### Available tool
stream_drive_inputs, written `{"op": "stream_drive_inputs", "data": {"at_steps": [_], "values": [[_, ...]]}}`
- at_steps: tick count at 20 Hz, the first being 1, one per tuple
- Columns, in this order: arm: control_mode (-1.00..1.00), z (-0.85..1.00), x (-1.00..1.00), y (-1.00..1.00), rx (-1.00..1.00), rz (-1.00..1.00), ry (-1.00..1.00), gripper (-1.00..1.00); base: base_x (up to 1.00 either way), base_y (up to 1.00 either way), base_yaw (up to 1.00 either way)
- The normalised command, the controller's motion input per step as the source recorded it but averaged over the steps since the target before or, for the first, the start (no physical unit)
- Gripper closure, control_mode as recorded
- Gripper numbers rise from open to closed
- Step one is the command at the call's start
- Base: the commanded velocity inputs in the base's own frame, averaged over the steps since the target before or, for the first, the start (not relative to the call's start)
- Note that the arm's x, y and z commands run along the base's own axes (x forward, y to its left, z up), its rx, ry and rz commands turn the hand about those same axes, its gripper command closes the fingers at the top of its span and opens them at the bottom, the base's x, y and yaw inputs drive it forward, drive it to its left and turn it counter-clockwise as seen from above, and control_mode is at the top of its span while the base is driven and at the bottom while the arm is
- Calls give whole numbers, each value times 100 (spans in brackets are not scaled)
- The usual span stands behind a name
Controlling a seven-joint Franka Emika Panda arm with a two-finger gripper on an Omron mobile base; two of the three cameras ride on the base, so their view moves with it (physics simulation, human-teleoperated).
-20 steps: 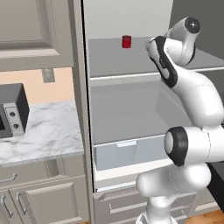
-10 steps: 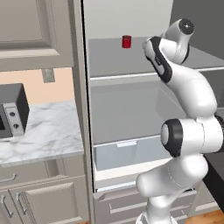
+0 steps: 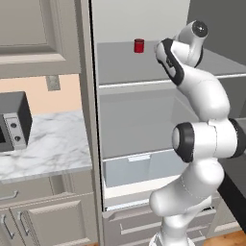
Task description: Pick the egg and butter from the fridge and place them by the bowl for mixing.
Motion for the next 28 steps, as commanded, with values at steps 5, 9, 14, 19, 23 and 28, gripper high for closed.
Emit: {"op": "stream_drive_inputs", "data": {"at_steps": [5,9,14,19,23,28], "values": [[-100,0,23,-12,0,1,0,-100,0,0,0],[-100,-4,15,-3,0,1,0,-100,0,0,0],[-100,-4,1,0,0,0,4,-100,0,0,0],[-100,0,0,0,0,0,11,-100,0,0,0],[-100,-5,3,0,0,0,4,-100,0,0,0],[-100,-11,11,0,0,1,0,100,0,0,0]]}}
